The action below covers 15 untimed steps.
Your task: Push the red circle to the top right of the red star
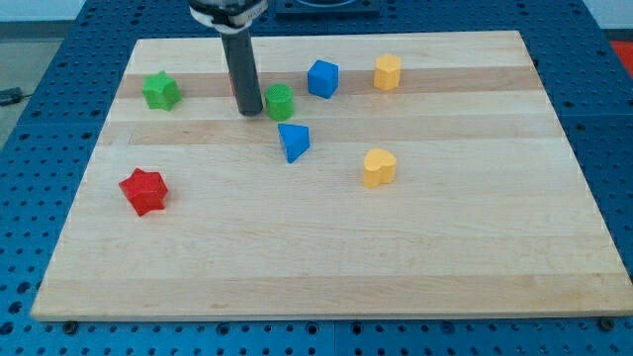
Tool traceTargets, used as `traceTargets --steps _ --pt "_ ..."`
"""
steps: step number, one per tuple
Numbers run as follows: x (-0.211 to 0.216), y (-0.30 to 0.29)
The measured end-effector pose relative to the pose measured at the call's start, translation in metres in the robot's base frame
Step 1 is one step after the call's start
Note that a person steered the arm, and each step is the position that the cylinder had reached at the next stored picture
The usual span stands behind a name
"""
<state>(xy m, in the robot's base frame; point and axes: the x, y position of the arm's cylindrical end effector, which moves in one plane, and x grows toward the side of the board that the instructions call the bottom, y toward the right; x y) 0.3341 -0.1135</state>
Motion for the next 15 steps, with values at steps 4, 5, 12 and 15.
traceTargets --steps 4,5,12,15 --pt "-0.104 -0.017" --pt "-0.091 0.036" --pt "0.004 -0.041" --pt "0.060 -0.085"
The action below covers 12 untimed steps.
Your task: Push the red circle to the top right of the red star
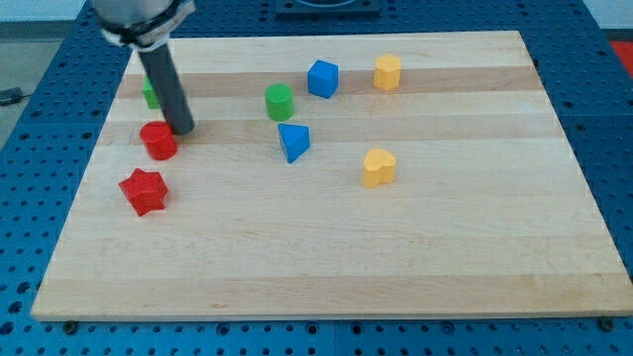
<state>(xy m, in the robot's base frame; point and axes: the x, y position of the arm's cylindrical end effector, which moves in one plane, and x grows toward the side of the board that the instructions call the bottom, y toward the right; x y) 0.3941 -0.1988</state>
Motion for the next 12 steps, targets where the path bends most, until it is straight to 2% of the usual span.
traceTargets --steps 1,2,3,4,5,7,8,9,12 --pt "0.029 -0.004" --pt "0.024 -0.001" --pt "-0.001 -0.001" --pt "-0.007 -0.026" --pt "0.013 -0.065" --pt "0.073 -0.066" --pt "0.071 -0.067" --pt "0.047 -0.074" --pt "0.040 -0.027"
